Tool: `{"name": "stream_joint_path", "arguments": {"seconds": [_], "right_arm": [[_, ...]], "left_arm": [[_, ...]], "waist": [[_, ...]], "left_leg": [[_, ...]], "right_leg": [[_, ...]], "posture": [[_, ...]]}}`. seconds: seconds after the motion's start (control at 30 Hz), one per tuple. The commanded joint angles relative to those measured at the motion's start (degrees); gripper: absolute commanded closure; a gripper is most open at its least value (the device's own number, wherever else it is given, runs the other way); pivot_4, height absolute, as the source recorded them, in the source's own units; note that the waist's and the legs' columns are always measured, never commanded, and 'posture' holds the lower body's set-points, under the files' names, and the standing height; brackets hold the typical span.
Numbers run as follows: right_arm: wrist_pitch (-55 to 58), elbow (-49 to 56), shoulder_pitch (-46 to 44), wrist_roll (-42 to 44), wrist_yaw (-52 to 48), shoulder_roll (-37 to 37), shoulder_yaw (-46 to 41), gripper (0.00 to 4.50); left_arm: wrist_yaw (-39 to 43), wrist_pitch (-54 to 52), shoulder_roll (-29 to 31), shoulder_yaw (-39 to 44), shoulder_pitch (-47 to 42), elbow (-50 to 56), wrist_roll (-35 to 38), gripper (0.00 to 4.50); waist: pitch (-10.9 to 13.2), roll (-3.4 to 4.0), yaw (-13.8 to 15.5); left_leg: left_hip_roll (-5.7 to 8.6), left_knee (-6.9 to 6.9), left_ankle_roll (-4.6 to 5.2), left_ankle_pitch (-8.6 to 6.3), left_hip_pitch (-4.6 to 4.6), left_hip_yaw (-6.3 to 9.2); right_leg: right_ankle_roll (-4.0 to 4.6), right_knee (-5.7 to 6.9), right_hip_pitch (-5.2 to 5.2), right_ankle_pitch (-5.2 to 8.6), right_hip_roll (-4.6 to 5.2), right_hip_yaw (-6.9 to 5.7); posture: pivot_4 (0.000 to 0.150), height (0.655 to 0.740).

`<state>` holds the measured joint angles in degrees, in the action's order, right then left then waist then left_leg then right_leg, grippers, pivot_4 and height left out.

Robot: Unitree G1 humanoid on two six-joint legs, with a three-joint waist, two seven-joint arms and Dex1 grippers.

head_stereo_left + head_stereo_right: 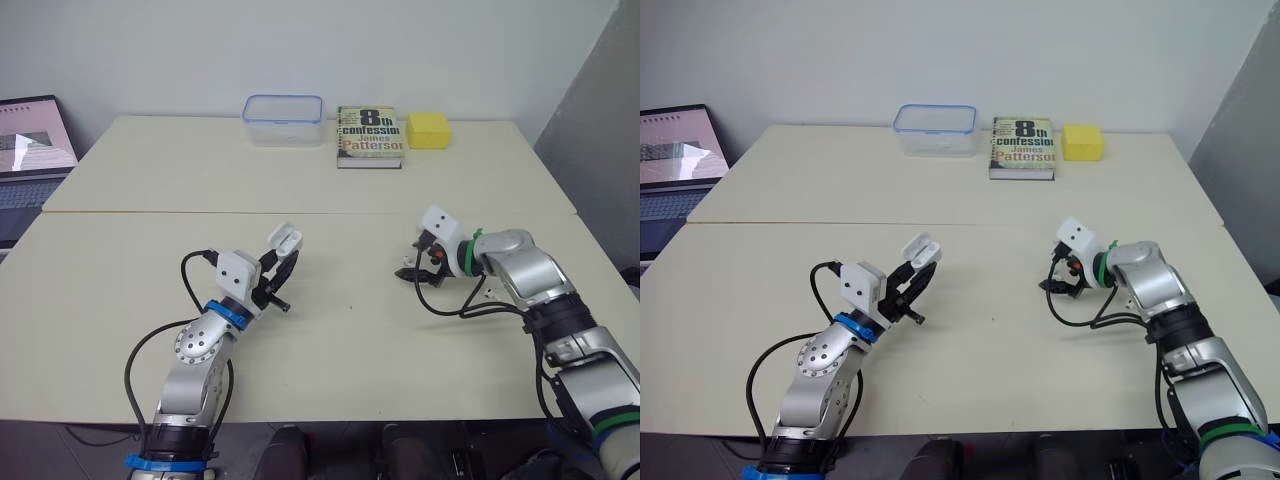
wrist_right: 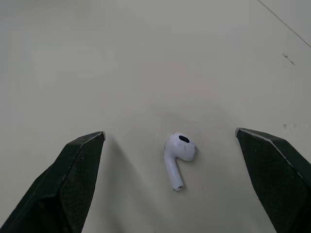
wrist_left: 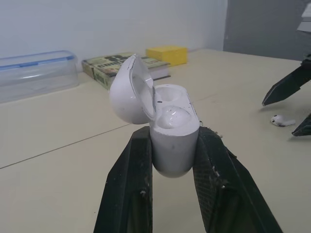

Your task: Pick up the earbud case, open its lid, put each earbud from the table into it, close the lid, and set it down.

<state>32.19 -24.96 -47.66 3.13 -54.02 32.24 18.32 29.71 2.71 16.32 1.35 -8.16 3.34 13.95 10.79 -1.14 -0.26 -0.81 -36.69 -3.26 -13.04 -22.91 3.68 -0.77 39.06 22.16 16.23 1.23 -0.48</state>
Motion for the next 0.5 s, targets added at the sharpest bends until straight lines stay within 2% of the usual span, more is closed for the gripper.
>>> {"name": "stream_joint_path", "arguments": {"seconds": [0.03,0.33,0.5], "right_arm": [[-1.1,-4.9,-3.5,-1.9,-1.6,-0.6,0.3,0.0],[0.2,-10.1,-5.6,-3.8,-4.7,-1.9,0.9,0.0],[1.8,-7.6,-5.1,-3.9,-6.3,-1.4,1.1,1.63]], "left_arm": [[-0.1,0.4,-0.1,-0.3,-0.6,1.7,-0.2,3.75],[-0.4,-0.1,0.0,-0.5,-0.2,2.4,-0.2,3.75],[-0.4,-0.7,0.0,-0.6,-0.1,3.0,-0.2,3.75]], "waist": [[0.0,0.0,0.0],[0.0,0.01,0.0],[0.0,0.01,0.0]], "left_leg": [[0.0,0.0,0.0,0.0,-0.01,0.0],[0.01,0.01,0.0,0.0,-0.01,0.0],[0.0,0.01,0.0,0.0,0.0,0.0]], "right_leg": [[0.0,0.0,0.01,0.0,0.0,0.01],[0.01,0.0,0.0,-0.01,0.02,0.0],[0.02,0.0,0.0,-0.01,0.01,0.0]], "posture": [[0.15,0.7278],[0.15,0.7278],[0.15,0.7278]]}}
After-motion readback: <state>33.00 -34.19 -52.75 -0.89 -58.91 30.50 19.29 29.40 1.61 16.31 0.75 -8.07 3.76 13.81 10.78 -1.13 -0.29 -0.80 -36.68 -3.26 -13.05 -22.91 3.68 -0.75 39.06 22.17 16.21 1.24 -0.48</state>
